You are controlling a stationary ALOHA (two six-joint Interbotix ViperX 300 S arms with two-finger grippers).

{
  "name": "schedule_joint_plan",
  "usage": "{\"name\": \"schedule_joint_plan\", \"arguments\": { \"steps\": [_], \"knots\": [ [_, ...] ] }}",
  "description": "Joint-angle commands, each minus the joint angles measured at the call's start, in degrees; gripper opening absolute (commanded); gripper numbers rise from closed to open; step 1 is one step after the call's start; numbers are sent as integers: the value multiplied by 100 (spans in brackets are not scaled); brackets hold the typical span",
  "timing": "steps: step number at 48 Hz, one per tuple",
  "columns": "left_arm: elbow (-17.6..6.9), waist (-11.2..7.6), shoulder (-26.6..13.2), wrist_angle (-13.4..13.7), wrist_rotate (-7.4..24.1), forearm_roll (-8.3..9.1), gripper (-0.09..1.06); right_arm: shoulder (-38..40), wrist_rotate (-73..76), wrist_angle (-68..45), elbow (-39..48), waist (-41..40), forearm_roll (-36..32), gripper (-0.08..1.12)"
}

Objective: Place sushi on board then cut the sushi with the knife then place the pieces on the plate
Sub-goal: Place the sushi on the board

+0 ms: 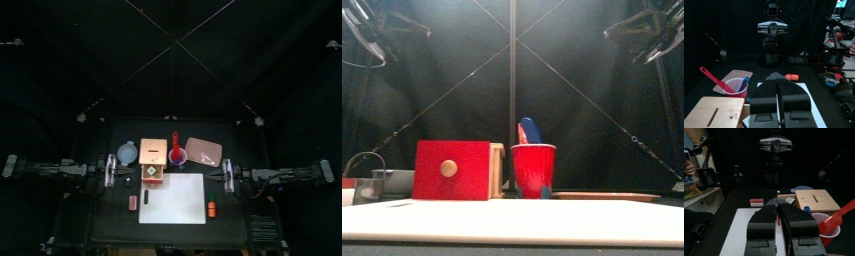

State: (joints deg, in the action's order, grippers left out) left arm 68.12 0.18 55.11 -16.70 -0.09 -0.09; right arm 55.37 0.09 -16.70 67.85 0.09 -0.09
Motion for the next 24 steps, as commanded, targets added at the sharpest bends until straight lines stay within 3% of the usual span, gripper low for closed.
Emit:
{"name": "schedule_joint_plan", "arguments": {
  "steps": [1, 16, 24],
  "knots": [
    [-88, 62, -141, -202, -9, -9, 19, -202, 88, -70, -158, -44, 53, 11],
    [-97, 35, -237, -870, -18, -141, 19, -1784, 141, -281, -1406, 9, 167, 11],
    [-88, 26, -308, -905, -18, -246, 19, -2830, 202, 35, -2285, 18, 396, 12]
  ]
}}
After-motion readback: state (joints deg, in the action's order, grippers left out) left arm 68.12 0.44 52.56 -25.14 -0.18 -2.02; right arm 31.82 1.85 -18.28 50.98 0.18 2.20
